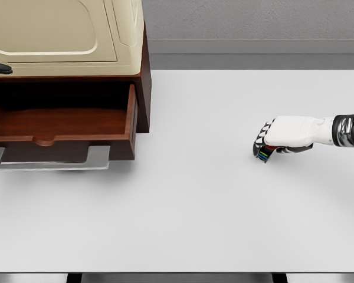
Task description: Open the cabinet drawer with left arm, and place a switch into the drawer with right arm
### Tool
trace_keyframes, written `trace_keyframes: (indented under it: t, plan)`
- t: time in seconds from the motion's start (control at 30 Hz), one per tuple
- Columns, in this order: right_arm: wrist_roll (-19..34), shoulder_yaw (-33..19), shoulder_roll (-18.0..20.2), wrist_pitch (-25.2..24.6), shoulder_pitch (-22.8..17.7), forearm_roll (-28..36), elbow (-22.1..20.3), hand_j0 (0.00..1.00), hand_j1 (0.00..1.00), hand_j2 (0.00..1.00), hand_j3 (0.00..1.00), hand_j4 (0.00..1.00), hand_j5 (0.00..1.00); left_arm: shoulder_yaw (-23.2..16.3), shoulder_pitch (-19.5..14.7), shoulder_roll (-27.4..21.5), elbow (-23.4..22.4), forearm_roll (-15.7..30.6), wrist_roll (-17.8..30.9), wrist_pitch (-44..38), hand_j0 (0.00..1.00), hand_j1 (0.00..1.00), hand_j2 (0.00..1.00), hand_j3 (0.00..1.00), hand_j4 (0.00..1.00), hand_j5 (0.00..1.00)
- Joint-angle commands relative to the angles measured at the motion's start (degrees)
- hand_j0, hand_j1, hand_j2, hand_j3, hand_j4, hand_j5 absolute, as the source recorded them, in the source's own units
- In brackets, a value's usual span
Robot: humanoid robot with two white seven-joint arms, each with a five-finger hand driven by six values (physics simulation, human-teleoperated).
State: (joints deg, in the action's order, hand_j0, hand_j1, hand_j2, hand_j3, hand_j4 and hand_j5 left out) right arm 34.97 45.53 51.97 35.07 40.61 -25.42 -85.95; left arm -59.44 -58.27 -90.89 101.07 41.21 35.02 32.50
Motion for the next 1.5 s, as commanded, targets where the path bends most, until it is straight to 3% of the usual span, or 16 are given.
trace_keyframes:
  t: [0.0,0.07,0.27,0.33,0.77,0.87,0.97,1.1,1.47]
  plan:
    - [0.03,0.00,0.06,-0.07,0.00,0.19,0.00,0.54,0.54,0.54,0.54,0.54,0.54,-1.02,-0.09,4.66,0.00,-6.67,-0.02,2.50,1.00,1.00,1.00,1.00,1.00,1.00]
    - [0.03,0.00,0.06,-0.07,0.00,0.19,0.00,0.50,0.50,0.50,0.50,0.50,0.50,-2.87,-0.18,5.28,-0.08,-6.76,-0.02,2.50,1.00,1.00,1.00,1.00,1.00,1.00]
    - [0.03,0.09,-0.11,-0.07,0.00,0.81,0.00,0.33,0.33,0.33,0.33,0.33,0.33,-2.78,-0.09,6.42,-0.08,-7.37,-0.02,2.50,1.00,1.00,1.00,1.00,1.00,1.00]
    - [0.03,0.09,-0.20,-0.07,0.00,1.07,0.00,0.26,0.26,0.26,0.26,0.26,0.26,-2.70,-0.09,6.16,-0.08,-13.61,-0.02,2.50,1.00,1.00,1.00,1.00,1.00,1.00]
    - [0.03,-1.67,-1.17,-0.07,1.76,8.28,-0.09,0.18,0.18,0.18,0.18,0.18,0.18,-2.78,-0.53,0.53,-0.61,-13.62,-0.02,2.50,1.00,1.00,1.00,1.00,1.00,1.00]
    - [0.03,-1.76,-3.63,-0.07,3.86,8.37,0.78,0.18,0.18,0.18,0.18,0.18,0.18,-2.87,-0.53,0.45,-0.70,-13.35,-0.02,2.50,1.00,1.00,1.00,1.00,1.00,1.00]
    - [0.03,-1.49,-9.16,-0.07,7.21,8.28,4.13,0.18,0.18,0.18,0.18,0.18,0.18,-2.87,-0.53,0.27,-0.79,-13.35,-0.02,2.50,1.00,1.00,1.00,1.00,1.00,1.00]
    - [0.03,-1.41,-14.35,-0.07,8.52,7.75,5.18,0.18,0.18,0.18,0.18,0.18,0.18,-2.87,-0.53,0.18,-1.67,-13.18,-0.02,2.50,1.00,1.00,1.00,1.00,1.00,1.00]
    - [0.03,0.17,-16.46,-0.07,14.94,8.89,3.42,0.19,0.19,0.19,0.19,0.19,0.19,-2.87,-0.44,-0.26,-1.75,-13.18,-0.02,2.50,1.00,1.00,1.00,1.00,1.00,1.00]
